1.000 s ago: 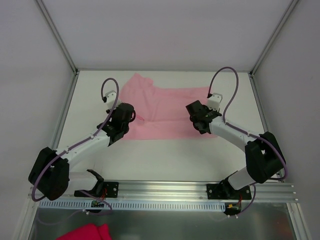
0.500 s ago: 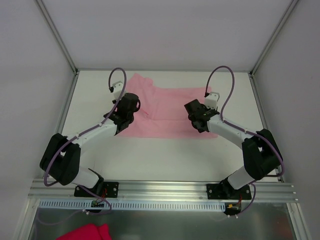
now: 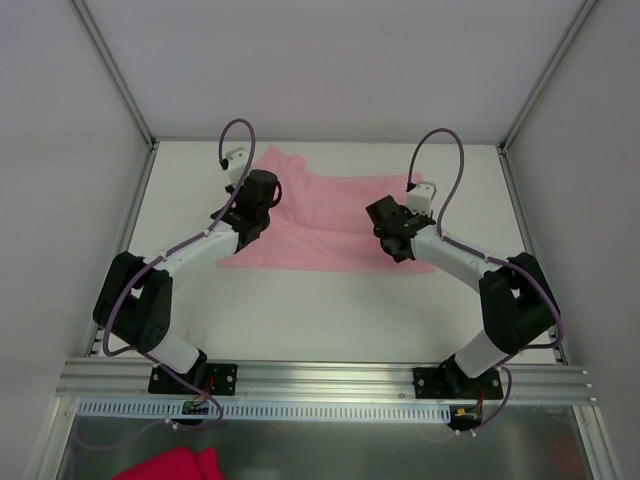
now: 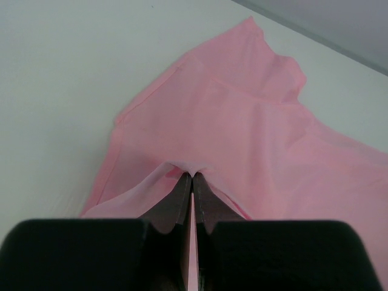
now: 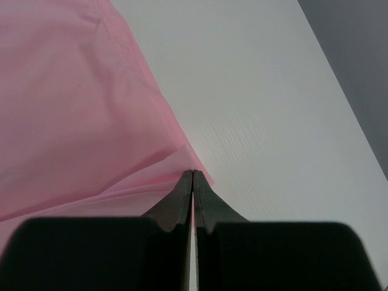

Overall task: Fold and stack the t-shirts
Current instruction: Fold the flattened tshirt in 1/3 of the way

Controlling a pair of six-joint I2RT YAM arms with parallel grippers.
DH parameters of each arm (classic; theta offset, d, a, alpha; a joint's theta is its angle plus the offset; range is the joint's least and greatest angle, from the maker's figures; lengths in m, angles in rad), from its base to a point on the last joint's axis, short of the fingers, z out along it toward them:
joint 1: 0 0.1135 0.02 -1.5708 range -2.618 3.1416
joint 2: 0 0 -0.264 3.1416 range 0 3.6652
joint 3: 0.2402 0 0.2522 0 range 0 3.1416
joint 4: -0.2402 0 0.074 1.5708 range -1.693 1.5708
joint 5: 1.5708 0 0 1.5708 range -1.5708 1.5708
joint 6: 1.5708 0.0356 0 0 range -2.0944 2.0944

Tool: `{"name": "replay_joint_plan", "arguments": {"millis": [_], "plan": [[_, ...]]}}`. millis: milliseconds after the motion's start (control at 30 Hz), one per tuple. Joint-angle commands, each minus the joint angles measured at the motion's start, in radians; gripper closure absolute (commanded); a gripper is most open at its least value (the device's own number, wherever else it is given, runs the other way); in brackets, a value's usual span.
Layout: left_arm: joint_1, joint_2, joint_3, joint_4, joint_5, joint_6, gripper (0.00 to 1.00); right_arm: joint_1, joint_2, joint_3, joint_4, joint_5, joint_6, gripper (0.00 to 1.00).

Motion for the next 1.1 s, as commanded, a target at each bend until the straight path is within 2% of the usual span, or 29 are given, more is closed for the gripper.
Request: {"name": "replay_joint_plan", "arguments": {"millis": [0, 200, 567, 600, 633, 733, 867, 1000, 1067], "plan": [[0.019, 0.014, 0.03, -0.003, -0.003, 0.026, 1.0, -0.001, 0.039, 0.068, -0.044, 0.057, -0.003, 0.99], [0.025, 0.032, 0.004, 0.009, 0.0, 0.021, 1.0, -0.025, 0.149, 0.173, -0.142, 0.068, 0.023, 0.99], [0.04, 0.115, 0.038, 0.012, 0.027, 0.033, 1.0, -0.039, 0.215, 0.21, -0.162, 0.094, 0.032, 0.98], [0.04, 0.118, 0.038, 0.017, 0.024, 0.035, 1.0, -0.038, 0.223, 0.218, -0.165, 0.103, 0.034, 0.83], [0.044, 0.123, 0.039, 0.019, 0.02, 0.036, 1.0, -0.038, 0.224, 0.218, -0.167, 0.125, 0.04, 0.74], [0.053, 0.154, 0.062, 0.013, 0.015, 0.044, 1.0, -0.039, 0.234, 0.223, -0.15, 0.139, 0.031, 0.58], [0.06, 0.187, 0.075, 0.026, 0.032, 0.049, 1.0, -0.041, 0.246, 0.261, -0.15, 0.151, 0.009, 0.25], [0.065, 0.206, 0.085, 0.035, 0.037, 0.05, 1.0, -0.042, 0.251, 0.27, -0.118, 0.189, -0.012, 0.23], [0.068, 0.213, 0.096, 0.039, 0.04, 0.053, 1.0, -0.041, 0.225, 0.217, 0.015, 0.12, -0.081, 0.23]]}}
